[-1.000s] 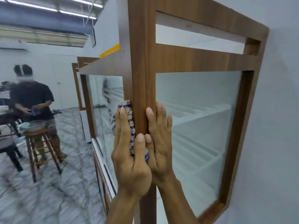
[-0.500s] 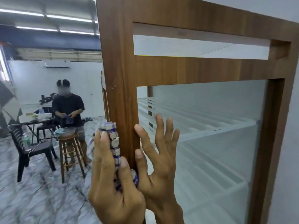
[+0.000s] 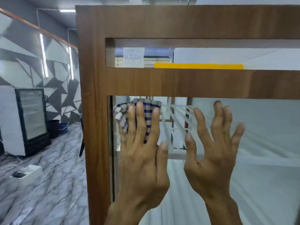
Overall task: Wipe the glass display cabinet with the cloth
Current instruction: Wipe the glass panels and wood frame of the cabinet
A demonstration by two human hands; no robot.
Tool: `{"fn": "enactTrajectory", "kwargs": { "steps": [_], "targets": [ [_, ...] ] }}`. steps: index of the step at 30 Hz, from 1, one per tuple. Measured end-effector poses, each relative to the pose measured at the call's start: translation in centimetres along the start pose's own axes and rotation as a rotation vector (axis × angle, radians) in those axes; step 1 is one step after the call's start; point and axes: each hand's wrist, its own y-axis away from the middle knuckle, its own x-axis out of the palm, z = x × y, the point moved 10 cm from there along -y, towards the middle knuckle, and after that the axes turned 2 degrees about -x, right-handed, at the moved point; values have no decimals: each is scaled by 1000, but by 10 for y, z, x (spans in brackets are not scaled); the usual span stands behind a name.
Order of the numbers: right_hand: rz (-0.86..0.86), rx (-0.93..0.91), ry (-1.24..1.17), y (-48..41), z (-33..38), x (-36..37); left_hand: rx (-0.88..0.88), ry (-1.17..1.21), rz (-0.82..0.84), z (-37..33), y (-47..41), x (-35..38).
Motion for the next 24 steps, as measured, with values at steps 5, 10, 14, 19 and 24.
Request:
{"fn": "enactTrajectory", "kwargs": {
  "steps": [5,10,14,19,24],
  "targets": [
    [45,-55,18,4,-9,2,-103,-194,-130,9,-2,4],
    [21,-112,-54,4,-7,-7,183,-172,20,-39,-1,40],
    [-5,-54,-77,7,-38,-22,-88,-162,-179,6,-2,12],
    [-29,-49,-48,5,-65,-34,70,-177,-89,-68,-18,54],
    [-87,-26,19,-3,-95,-51,153,-192,-86,-65,0,58]
  ]
}}
